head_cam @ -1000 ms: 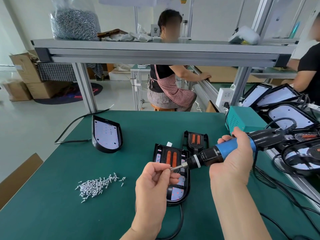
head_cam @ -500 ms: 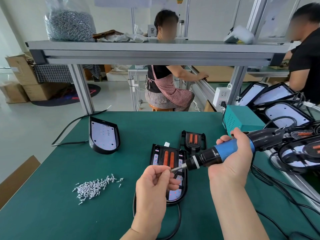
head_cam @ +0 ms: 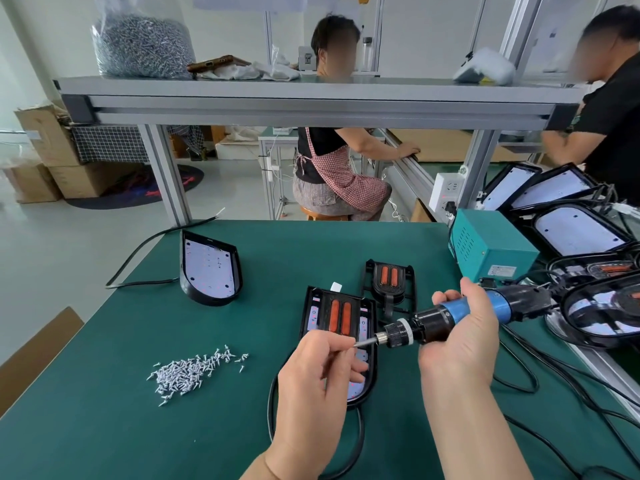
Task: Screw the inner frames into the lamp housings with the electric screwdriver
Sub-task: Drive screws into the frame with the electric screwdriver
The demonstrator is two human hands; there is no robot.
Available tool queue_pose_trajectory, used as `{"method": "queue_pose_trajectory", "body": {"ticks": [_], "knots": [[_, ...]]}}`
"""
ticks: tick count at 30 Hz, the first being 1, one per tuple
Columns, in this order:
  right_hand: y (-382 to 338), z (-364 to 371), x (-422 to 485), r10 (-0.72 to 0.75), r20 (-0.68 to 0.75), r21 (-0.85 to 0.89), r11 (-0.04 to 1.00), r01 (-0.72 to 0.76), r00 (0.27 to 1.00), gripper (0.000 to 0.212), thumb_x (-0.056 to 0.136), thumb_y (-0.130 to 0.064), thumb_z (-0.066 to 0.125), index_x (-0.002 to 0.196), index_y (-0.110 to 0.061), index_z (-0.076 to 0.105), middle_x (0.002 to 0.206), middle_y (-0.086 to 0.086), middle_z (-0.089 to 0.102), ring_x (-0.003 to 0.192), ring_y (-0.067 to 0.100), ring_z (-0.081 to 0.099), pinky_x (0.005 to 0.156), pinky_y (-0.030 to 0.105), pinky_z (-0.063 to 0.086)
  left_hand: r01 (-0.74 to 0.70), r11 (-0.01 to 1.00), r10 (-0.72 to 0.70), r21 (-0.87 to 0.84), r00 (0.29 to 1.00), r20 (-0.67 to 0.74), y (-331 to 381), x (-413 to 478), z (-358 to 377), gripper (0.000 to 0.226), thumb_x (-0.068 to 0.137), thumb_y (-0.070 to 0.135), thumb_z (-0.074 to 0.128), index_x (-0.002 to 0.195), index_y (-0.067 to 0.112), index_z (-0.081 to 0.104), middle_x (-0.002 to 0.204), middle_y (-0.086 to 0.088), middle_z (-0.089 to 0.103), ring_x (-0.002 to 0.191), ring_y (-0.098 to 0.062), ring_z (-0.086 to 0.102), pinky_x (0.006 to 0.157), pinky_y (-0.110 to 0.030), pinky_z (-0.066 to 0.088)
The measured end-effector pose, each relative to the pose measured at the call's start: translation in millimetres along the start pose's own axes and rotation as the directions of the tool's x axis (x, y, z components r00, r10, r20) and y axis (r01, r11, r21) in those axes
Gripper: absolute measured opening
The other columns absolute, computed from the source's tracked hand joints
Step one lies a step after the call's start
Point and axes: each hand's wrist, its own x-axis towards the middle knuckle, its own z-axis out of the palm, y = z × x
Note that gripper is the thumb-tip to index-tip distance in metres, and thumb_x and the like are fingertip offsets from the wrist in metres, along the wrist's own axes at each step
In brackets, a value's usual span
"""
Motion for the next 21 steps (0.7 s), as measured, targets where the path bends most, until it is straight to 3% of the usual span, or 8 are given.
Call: {"method": "queue_pose_trajectory", "body": {"ticks": [3,7,10,12,14,16,18,21], "knots": [[2,-2,2,0.003,-0.001,-0.010,1.000,-0.003,1.000,0.020,0.092,-0.015,0.071,0.105,-0.016,0.056,0.070,-0.004,0.058,0.058,0.011,0.061,0.058,0.022,0.054,-0.191,0.974,0.187,0.126,0.982,0.042,-8,2,-4,0.026,0.094,0.004,0.058,0.096,0.029,0.064,0.087,0.007,0.065,0.074,-0.009,0.071,0.064,-0.019,0.057],[6,-6,6,0.009,-0.008,-0.023,1.000,-0.009,1.000,0.021,0.091,-0.016,0.070,0.106,-0.016,0.055,0.069,-0.005,0.057,0.058,0.011,0.060,0.061,0.022,0.052,-0.354,0.892,0.329,0.283,0.935,0.132,-20,5,-4,0.030,0.094,0.014,0.063,0.116,0.033,0.059,0.096,0.015,0.061,0.073,-0.011,0.066,0.065,-0.029,0.056],[8,-8,8,0.006,-0.015,-0.031,1.000,-0.007,1.000,0.021,0.091,-0.015,0.071,0.105,-0.016,0.055,0.068,-0.005,0.057,0.057,0.011,0.060,0.060,0.022,0.052,-0.343,0.880,0.297,0.330,0.937,0.183,-21,9,-7,0.056,0.086,0.018,0.071,0.132,0.041,0.050,0.107,0.020,0.063,0.090,-0.001,0.064,0.081,-0.020,0.053],[8,-9,9,0.000,-0.012,-0.031,1.000,0.000,1.000,0.021,0.090,-0.015,0.071,0.104,-0.016,0.056,0.066,-0.005,0.057,0.057,0.012,0.060,0.060,0.022,0.053,-0.314,0.880,0.257,0.356,0.946,0.198,-19,14,-15,0.065,0.082,0.036,0.072,0.140,0.040,0.044,0.125,0.027,0.055,0.114,0.004,0.055,0.099,-0.013,0.042],[6,-9,11,-0.014,-0.007,-0.032,0.999,0.014,1.000,0.020,0.089,-0.015,0.072,0.102,-0.016,0.057,0.065,-0.006,0.057,0.057,0.012,0.060,0.061,0.023,0.054,-0.198,0.906,0.157,0.375,0.978,0.138,-21,23,-24,0.069,0.079,0.049,0.067,0.142,0.037,0.043,0.134,0.030,0.044,0.127,0.000,0.047,0.106,-0.014,0.035],[3,-10,15,-0.048,-0.006,-0.035,0.998,0.047,0.999,0.020,0.089,-0.014,0.072,0.102,-0.016,0.057,0.065,-0.006,0.058,0.057,0.012,0.060,0.060,0.023,0.055,0.059,0.925,-0.073,0.375,0.997,0.023,-28,38,-32,0.067,0.081,0.055,0.063,0.142,0.036,0.043,0.126,0.023,0.043,0.122,0.002,0.048,0.101,-0.022,0.040],[1,-10,18,-0.099,0.004,-0.062,0.993,0.099,0.995,0.019,0.089,-0.015,0.072,0.101,-0.017,0.057,0.066,-0.005,0.058,0.058,0.012,0.060,0.061,0.022,0.055,0.331,0.861,-0.355,0.386,0.935,-0.011,-36,55,-40,0.068,0.082,0.055,0.067,0.141,0.032,0.043,0.116,0.014,0.050,0.105,0.004,0.053,0.088,-0.027,0.042],[-1,-8,22,-0.186,0.052,-0.108,0.976,0.191,0.981,0.019,0.087,-0.014,0.071,0.098,-0.019,0.057,0.078,0.000,0.059,0.061,0.015,0.059,0.064,0.025,0.054,0.484,0.744,-0.586,0.461,0.804,0.102,-49,73,-44,0.067,0.084,0.054,0.072,0.137,0.022,0.048,0.097,0.005,0.062,0.091,-0.006,0.061,0.078,-0.031,0.047]]}}
